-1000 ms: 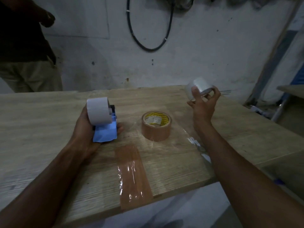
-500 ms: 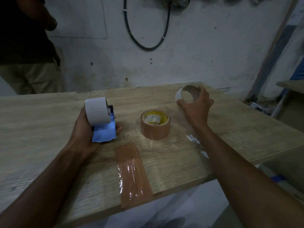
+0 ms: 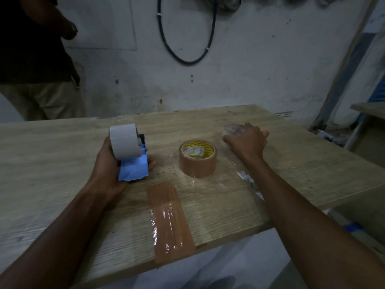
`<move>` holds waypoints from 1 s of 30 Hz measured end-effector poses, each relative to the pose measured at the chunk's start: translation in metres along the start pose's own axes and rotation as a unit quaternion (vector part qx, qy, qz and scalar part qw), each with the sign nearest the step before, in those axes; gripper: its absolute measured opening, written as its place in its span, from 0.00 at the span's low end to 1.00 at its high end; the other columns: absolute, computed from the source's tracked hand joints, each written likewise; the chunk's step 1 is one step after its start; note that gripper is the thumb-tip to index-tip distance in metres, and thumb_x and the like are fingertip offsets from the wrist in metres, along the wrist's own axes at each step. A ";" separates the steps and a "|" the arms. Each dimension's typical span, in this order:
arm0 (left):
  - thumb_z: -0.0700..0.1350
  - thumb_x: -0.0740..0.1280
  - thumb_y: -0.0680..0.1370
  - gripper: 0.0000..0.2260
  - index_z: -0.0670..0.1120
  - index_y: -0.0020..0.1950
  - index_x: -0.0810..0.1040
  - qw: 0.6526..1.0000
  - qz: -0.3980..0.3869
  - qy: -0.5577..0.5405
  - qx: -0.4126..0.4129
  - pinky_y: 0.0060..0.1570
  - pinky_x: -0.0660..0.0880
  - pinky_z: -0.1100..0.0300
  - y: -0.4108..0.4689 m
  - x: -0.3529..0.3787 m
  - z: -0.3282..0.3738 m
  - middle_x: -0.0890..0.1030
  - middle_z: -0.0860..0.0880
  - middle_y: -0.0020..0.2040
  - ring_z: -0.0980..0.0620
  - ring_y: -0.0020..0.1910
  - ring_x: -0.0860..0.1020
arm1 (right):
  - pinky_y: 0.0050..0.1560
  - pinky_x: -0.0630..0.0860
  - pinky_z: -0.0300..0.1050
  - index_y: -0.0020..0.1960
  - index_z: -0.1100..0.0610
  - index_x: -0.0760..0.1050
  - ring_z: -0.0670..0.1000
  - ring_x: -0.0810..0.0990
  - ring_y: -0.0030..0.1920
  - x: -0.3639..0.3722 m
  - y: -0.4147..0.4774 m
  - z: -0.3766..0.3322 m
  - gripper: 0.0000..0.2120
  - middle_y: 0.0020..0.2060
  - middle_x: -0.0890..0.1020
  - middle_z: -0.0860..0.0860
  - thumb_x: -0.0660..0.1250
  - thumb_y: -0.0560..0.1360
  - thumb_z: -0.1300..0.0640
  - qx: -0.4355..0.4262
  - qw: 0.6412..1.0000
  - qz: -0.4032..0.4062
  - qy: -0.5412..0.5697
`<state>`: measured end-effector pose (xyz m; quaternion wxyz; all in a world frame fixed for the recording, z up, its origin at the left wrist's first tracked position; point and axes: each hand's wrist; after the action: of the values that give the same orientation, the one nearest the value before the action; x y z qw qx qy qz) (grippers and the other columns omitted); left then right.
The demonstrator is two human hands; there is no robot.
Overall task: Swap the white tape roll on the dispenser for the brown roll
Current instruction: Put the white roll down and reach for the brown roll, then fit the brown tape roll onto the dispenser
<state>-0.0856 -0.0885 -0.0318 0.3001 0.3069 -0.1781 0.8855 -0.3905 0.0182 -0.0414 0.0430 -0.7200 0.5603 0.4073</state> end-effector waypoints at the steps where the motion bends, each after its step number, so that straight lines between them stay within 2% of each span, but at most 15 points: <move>1: 0.61 0.54 0.83 0.25 0.44 0.69 0.73 1.000 0.001 -0.002 0.002 0.36 0.84 0.46 0.000 0.000 0.000 0.81 0.40 0.57 0.45 0.40 0.87 | 0.65 0.68 0.56 0.71 0.58 0.71 0.62 0.66 0.67 0.000 0.000 0.000 0.42 0.66 0.76 0.58 0.73 0.62 0.38 0.006 1.000 -0.008 -0.015; 4: 0.60 0.54 0.83 0.27 0.45 0.74 0.69 1.000 0.005 0.005 0.008 0.34 0.84 0.47 0.002 0.000 0.000 0.80 0.40 0.58 0.45 0.39 0.87 | 0.67 0.64 0.58 0.75 0.57 0.67 0.62 0.63 0.70 0.000 0.000 0.001 0.44 0.71 0.72 0.57 0.72 0.64 0.37 0.010 0.999 -0.027 -0.041; 7: 0.61 0.54 0.83 0.27 0.44 0.73 0.70 1.000 0.007 0.000 0.006 0.43 0.83 0.43 0.003 -0.001 -0.002 0.80 0.40 0.58 0.45 0.39 0.87 | 0.67 0.62 0.60 0.75 0.54 0.65 0.62 0.62 0.71 -0.003 -0.004 -0.003 0.44 0.73 0.68 0.56 0.69 0.65 0.34 0.007 0.998 -0.016 -0.064; 10: 0.61 0.52 0.83 0.24 0.45 0.66 0.74 1.000 0.015 0.002 0.002 0.53 0.75 0.43 0.004 0.002 -0.003 0.80 0.42 0.57 0.45 0.43 0.86 | 0.65 0.63 0.57 0.68 0.52 0.72 0.60 0.67 0.67 -0.011 -0.009 -0.011 0.30 0.68 0.71 0.54 0.69 0.69 0.43 -0.080 0.992 0.091 0.023; 12: 0.60 0.51 0.83 0.23 0.46 0.63 0.75 1.000 0.024 -0.011 0.006 0.61 0.72 0.44 0.004 0.005 -0.003 0.79 0.45 0.58 0.47 0.49 0.80 | 0.64 0.66 0.57 0.63 0.53 0.75 0.58 0.72 0.62 -0.015 -0.015 -0.018 0.22 0.62 0.77 0.52 0.68 0.71 0.47 -0.161 0.976 0.100 0.105; 13: 0.60 0.51 0.83 0.22 0.46 0.61 0.75 1.000 0.021 -0.020 0.005 0.61 0.72 0.45 0.004 0.007 -0.004 0.79 0.46 0.57 0.48 0.49 0.78 | 0.62 0.70 0.59 0.61 0.53 0.76 0.56 0.74 0.59 -0.016 -0.018 -0.019 0.19 0.59 0.79 0.52 0.68 0.72 0.48 -0.192 0.969 0.089 0.130; 16: 0.59 0.51 0.83 0.22 0.45 0.52 0.77 0.999 0.007 -0.034 0.006 0.44 0.80 0.55 -0.001 0.012 -0.003 0.78 0.46 0.49 0.49 0.45 0.76 | 0.56 0.74 0.60 0.57 0.51 0.78 0.52 0.76 0.51 -0.015 -0.030 -0.027 0.15 0.54 0.81 0.48 0.69 0.73 0.47 -0.235 0.957 0.056 0.162; 18: 0.60 0.52 0.83 0.22 0.44 0.53 0.77 0.999 0.002 -0.044 0.011 0.37 0.82 0.57 -0.002 0.010 -0.003 0.77 0.45 0.49 0.49 0.45 0.75 | 0.54 0.76 0.55 0.56 0.49 0.78 0.52 0.77 0.52 -0.019 -0.035 -0.036 0.15 0.54 0.81 0.47 0.71 0.72 0.46 -0.224 0.958 0.004 0.179; 21: 0.62 0.54 0.82 0.25 0.45 0.51 0.82 0.999 0.006 -0.042 0.005 0.36 0.83 0.53 0.003 0.004 -0.002 0.77 0.45 0.49 0.48 0.44 0.77 | 0.56 0.76 0.53 0.60 0.48 0.77 0.55 0.77 0.57 -0.030 -0.044 -0.053 0.21 0.57 0.81 0.49 0.73 0.71 0.41 -0.211 0.965 -0.103 0.119; 23: 0.64 0.56 0.81 0.27 0.46 0.44 0.86 0.999 0.005 -0.042 0.001 0.38 0.83 0.53 0.010 -0.003 -0.003 0.78 0.46 0.46 0.48 0.40 0.78 | 0.63 0.72 0.57 0.67 0.48 0.73 0.57 0.72 0.65 -0.036 -0.054 -0.062 0.34 0.64 0.78 0.51 0.71 0.67 0.33 -0.200 0.965 -0.172 -0.004; 26: 0.64 0.56 0.80 0.28 0.47 0.42 0.88 0.999 0.017 -0.035 0.005 0.41 0.83 0.50 0.015 -0.007 -0.005 0.79 0.46 0.47 0.47 0.44 0.78 | 0.69 0.66 0.62 0.77 0.49 0.61 0.61 0.65 0.72 -0.043 -0.068 -0.074 0.55 0.73 0.70 0.54 0.66 0.57 0.21 -0.175 0.942 -0.257 -0.122; 28: 0.63 0.56 0.81 0.27 0.46 0.43 0.86 0.999 0.044 0.004 0.020 0.41 0.82 0.49 0.012 -0.003 -0.005 0.80 0.45 0.46 0.45 0.44 0.79 | 0.71 0.63 0.63 0.79 0.51 0.56 0.62 0.60 0.75 -0.045 -0.074 -0.080 0.58 0.75 0.66 0.56 0.70 0.58 0.24 -0.174 0.926 -0.290 -0.168; 30: 0.62 0.55 0.82 0.24 0.45 0.47 0.79 0.996 0.058 0.053 0.039 0.46 0.81 0.46 0.010 0.000 -0.004 0.82 0.43 0.44 0.43 0.42 0.81 | 0.72 0.63 0.61 0.79 0.53 0.55 0.61 0.58 0.75 -0.046 -0.079 -0.084 0.56 0.76 0.65 0.56 0.73 0.61 0.29 -0.173 0.914 -0.308 -0.198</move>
<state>-0.0937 -0.0935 -0.0362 0.2452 0.2603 -0.1445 0.9226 -0.2802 0.0388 0.0125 0.1512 -0.7575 0.2115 0.5988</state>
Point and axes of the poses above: each hand's wrist, its own y-axis towards the middle knuckle, its own x-axis out of the palm, z = x × y
